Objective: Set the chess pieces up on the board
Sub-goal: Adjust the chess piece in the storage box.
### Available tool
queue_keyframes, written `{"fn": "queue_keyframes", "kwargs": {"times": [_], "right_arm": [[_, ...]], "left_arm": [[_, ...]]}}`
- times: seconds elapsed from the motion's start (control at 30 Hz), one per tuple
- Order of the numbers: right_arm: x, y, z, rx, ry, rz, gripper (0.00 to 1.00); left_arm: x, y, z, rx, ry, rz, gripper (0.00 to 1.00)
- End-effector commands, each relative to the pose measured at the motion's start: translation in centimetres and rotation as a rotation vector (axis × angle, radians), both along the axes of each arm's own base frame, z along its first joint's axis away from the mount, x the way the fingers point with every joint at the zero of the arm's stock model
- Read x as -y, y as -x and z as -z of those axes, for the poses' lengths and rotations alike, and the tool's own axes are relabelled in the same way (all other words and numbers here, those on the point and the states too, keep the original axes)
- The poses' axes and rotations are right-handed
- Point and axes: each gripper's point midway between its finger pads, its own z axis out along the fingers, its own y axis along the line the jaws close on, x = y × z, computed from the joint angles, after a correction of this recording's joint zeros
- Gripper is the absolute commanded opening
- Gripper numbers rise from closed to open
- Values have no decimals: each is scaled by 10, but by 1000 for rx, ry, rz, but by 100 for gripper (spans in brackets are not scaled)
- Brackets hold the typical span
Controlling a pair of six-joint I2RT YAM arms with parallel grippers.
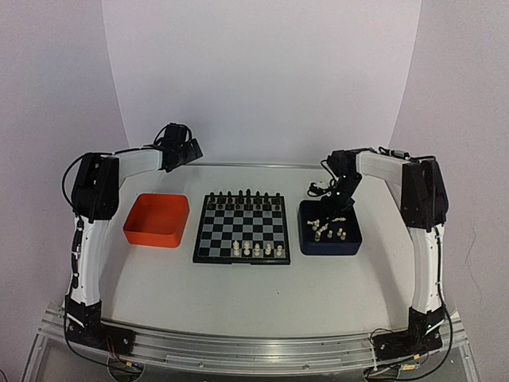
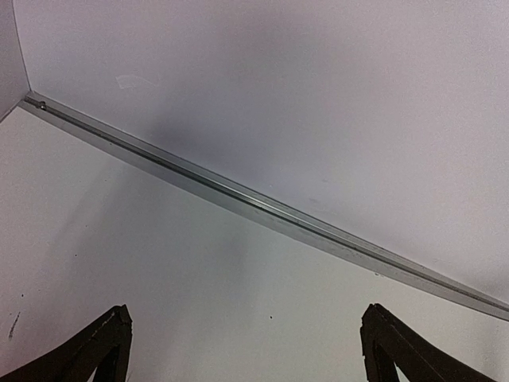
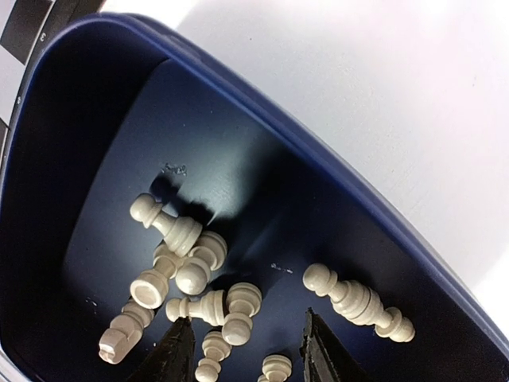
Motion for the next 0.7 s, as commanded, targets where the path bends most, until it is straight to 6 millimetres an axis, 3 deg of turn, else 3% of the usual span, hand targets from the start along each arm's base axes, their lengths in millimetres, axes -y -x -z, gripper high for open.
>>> {"fn": "queue_keyframes", "kwargs": {"times": [0.0, 0.33, 0.67], "right_arm": [[-4, -5, 4, -3, -13, -4, 42], [-2, -2, 10, -13, -5, -15, 35], [8, -1, 13, -3, 50, -9, 18]], "left_arm": [[-10, -4, -33, 59, 20, -42, 100], [-11, -4, -34, 51, 18, -48, 100], [-12, -2, -38, 54, 19, -49, 100]]}}
